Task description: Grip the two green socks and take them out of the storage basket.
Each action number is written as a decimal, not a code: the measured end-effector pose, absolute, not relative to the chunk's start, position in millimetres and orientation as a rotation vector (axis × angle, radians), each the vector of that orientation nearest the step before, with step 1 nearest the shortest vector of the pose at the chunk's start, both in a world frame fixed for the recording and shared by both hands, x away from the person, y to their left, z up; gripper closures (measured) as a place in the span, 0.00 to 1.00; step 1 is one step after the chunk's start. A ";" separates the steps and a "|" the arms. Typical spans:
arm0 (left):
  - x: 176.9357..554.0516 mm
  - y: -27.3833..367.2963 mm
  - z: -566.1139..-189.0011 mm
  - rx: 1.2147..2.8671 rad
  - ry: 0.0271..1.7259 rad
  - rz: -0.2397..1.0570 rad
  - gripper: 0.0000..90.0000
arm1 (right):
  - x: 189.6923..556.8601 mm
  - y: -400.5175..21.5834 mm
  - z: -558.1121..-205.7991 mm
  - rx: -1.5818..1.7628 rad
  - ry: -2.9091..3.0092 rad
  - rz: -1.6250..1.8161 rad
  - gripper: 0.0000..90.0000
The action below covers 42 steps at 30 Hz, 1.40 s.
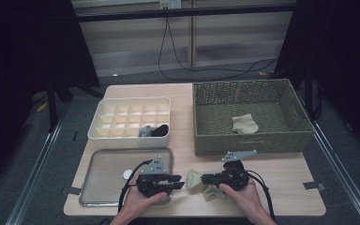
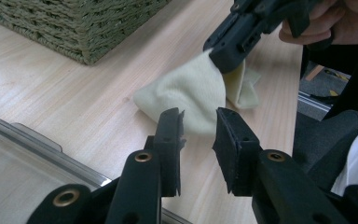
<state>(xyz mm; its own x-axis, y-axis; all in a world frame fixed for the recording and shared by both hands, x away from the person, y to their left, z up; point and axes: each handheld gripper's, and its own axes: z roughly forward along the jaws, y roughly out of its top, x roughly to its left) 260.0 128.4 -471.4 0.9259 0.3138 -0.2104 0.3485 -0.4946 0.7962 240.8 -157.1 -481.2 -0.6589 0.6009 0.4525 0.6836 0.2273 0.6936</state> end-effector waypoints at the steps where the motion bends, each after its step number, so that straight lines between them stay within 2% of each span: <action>1: 261.4 127.7 -471.9 2.122 0.476 -0.051 0.78 | 240.9 -156.6 -482.4 -1.254 -2.391 -1.421 0.93; 7: 270.0 120.8 -473.7 2.115 0.492 -0.070 0.78 | 238.1 -156.7 -482.7 -1.253 -2.415 -1.414 0.80; 11: 273.8 113.8 -474.7 2.111 0.489 -0.083 0.78 | 233.9 -165.3 -477.5 -1.284 -2.406 -1.430 0.77; 14: 276.7 109.2 -476.1 2.114 0.485 -0.093 0.79 | 230.6 -172.8 -475.2 -1.316 -2.402 -1.436 0.78; 19: 285.0 97.4 -483.4 2.138 0.474 -0.114 0.83 | 224.2 -186.1 -479.4 -1.365 -2.395 -1.408 0.86; 27: 289.3 81.0 -485.8 2.146 0.464 -0.132 0.83 | 219.7 -192.6 -483.9 -1.375 -2.404 -1.385 0.90; 33: 287.4 72.4 -495.5 2.197 0.474 -0.182 0.83 | 219.2 -191.6 -494.9 -1.367 -2.407 -1.324 0.90; 42: 283.0 71.0 -498.7 2.280 0.471 -0.150 0.83 | 220.8 -194.3 -502.6 -1.389 -2.429 -1.254 0.91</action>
<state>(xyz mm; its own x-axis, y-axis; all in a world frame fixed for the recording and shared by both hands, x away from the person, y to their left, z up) 283.0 71.0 -498.7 0.9242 0.2868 -0.2521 0.3798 -0.6215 0.6852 220.8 -194.3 -502.6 -0.5875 0.6858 0.4296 0.7474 0.2563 0.6130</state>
